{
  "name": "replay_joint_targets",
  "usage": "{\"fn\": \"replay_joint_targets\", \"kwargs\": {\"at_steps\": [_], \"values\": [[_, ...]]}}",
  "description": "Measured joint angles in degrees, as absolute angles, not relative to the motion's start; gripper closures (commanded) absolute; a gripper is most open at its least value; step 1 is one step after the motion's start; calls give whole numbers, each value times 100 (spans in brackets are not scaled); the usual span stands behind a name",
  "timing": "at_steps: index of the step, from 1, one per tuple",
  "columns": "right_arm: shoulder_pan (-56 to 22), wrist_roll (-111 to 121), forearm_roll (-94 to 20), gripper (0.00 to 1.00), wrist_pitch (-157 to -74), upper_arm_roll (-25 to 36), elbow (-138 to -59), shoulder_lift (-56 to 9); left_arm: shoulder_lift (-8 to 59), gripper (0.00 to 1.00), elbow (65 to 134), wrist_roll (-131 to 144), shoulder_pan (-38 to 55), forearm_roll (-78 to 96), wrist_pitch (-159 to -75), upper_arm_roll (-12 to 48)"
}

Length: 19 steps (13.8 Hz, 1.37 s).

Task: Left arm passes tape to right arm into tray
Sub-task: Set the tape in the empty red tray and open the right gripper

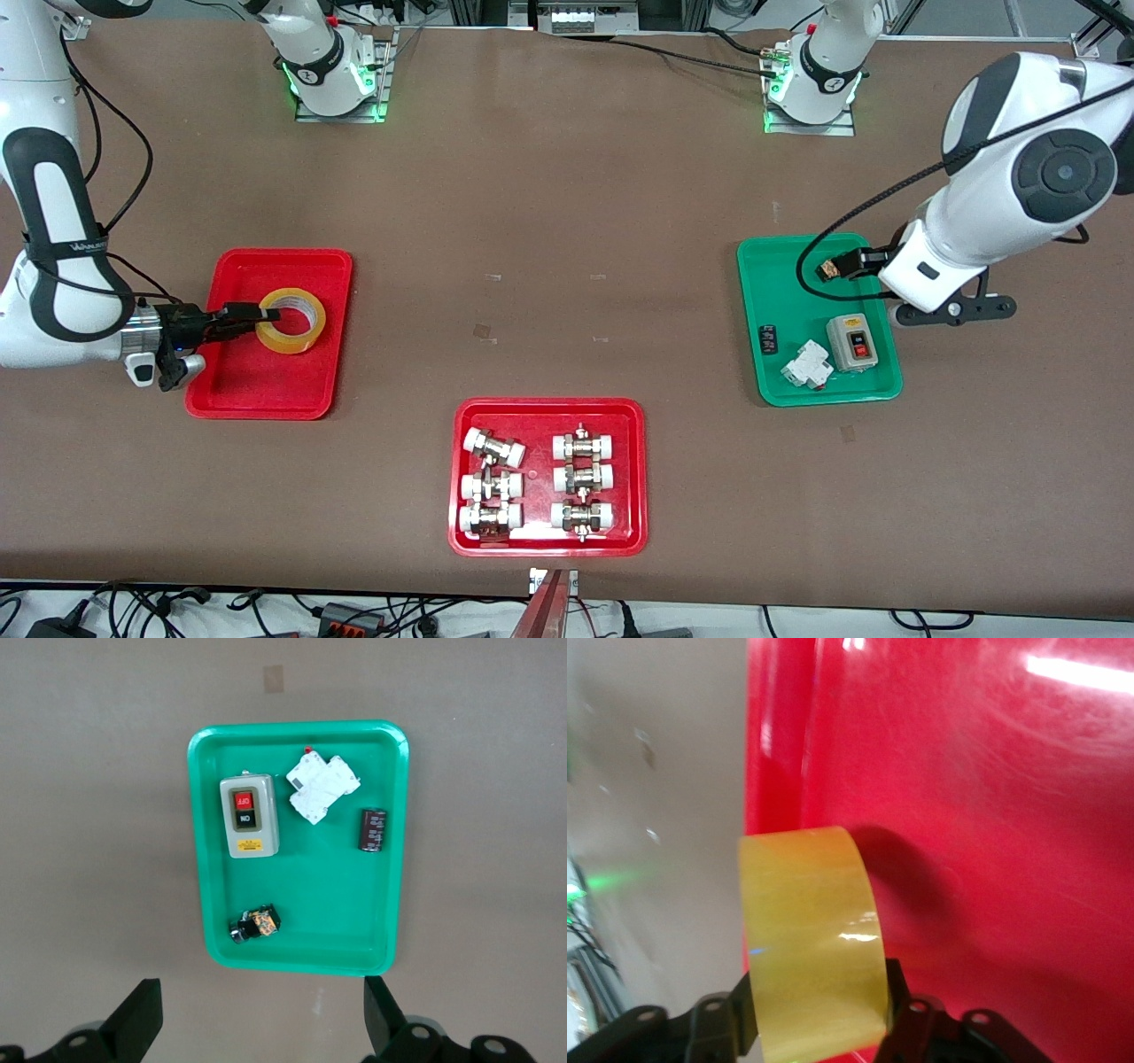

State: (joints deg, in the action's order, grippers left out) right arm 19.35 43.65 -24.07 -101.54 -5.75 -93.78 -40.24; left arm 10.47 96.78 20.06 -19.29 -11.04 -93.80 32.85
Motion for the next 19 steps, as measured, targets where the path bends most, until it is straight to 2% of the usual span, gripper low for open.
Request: {"fn": "replay_joint_targets", "kwargs": {"at_steps": [4,11,12,14,15,17,19], "values": [[1825,4424,-1486,0,-10479,-652,-9331,-3954,931,0,9558,1338,-2069,-1104,-9472,3271],[1218,4252,-316,0,-10653,-667,-9280,-3328,926,0,9532,758,-2107,-1104,-9505,3159],[1220,4253,-301,0,-10658,-659,-9280,-3317,908,0,9528,732,-1801,-1104,-9503,2842],[1209,4239,-292,0,-10680,-654,-9278,-3315,855,0,9526,723,-637,-1085,-9491,1633],[1164,4096,-291,0,-10696,-656,-9264,-3283,850,0,9521,723,-275,-979,-9491,1215],[924,3305,-183,0,-10655,-667,-9222,-3031,849,0,9391,674,-222,-645,-9497,940],[554,2212,-97,0,-10357,-677,-9185,-2517,847,0,9146,318,-359,-505,-9487,844]]}}
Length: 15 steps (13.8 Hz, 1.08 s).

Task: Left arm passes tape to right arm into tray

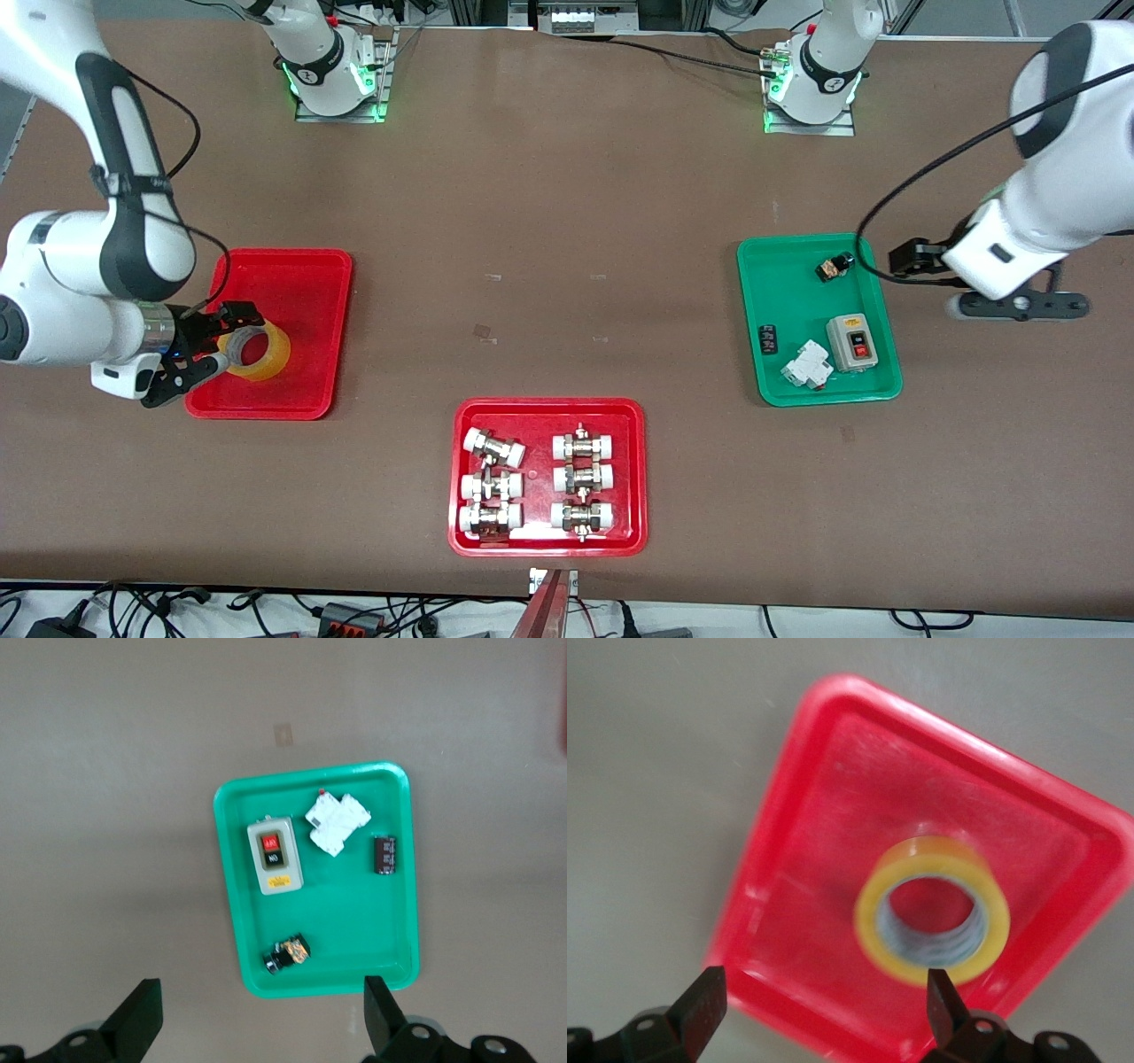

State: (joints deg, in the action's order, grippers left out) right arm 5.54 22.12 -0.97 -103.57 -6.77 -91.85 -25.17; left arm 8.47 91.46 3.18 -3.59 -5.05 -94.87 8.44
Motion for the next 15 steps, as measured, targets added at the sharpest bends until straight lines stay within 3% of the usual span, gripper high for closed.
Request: {"fn": "replay_joint_targets", "kwargs": {"at_steps": [3,9,11,15], "values": [[130,949,-34,0,-9791,-683,-9164,-1552,847,0,8971,120,-443,-388,-9450,831],[26,20,29,0,-8863,-711,-9240,-60,854,0,8958,88,-388,-321,-9450,870],[-10,-109,28,0,-8808,-719,-9306,199,855,0,8957,88,-465,-311,-9450,858],[48,-199,36,0,-8824,-591,-9034,128,869,0,8961,83,-509,120,-9427,859]]}}
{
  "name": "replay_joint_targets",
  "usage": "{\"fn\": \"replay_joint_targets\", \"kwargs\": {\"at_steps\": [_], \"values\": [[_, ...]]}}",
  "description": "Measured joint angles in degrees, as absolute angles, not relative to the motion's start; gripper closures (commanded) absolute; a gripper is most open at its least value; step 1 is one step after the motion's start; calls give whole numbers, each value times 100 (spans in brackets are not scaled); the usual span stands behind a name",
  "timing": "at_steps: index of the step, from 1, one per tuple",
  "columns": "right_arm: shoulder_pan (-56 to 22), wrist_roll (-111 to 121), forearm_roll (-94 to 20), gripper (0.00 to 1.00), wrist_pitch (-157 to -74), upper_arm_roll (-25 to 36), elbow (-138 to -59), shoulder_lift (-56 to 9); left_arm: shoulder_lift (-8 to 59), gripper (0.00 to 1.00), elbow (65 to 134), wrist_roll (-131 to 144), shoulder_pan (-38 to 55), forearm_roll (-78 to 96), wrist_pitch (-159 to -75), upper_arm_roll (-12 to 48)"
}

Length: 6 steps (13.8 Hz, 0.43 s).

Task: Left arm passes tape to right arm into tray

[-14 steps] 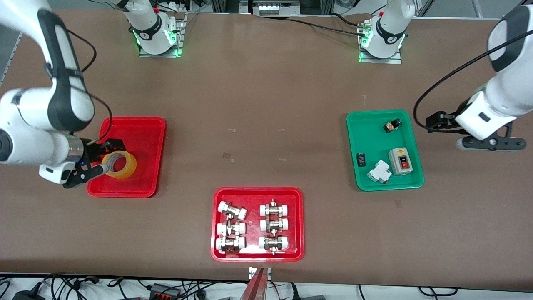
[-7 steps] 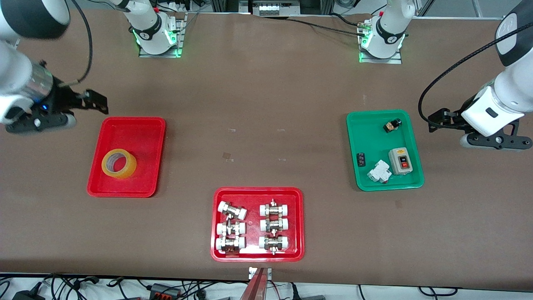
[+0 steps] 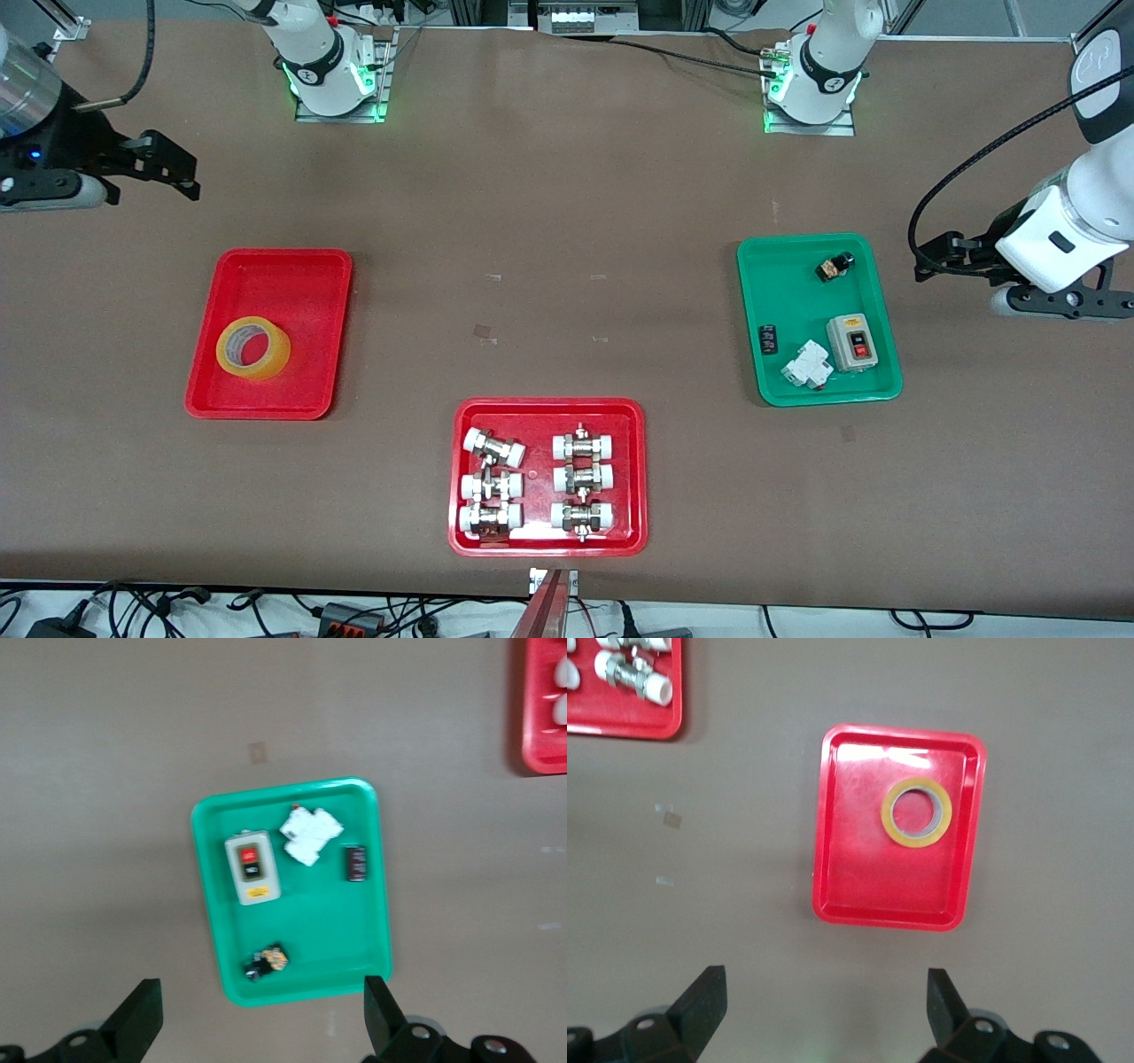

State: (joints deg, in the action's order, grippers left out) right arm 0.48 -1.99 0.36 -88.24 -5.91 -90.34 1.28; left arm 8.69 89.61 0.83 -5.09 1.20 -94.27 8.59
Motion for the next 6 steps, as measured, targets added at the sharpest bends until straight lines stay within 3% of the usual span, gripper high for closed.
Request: {"fn": "replay_joint_targets", "kwargs": {"at_steps": [6], "values": [[167,-273,37,0,-8821,-574,-8860,-31,883,0,8956,83,-479,188,-9427,867]]}}
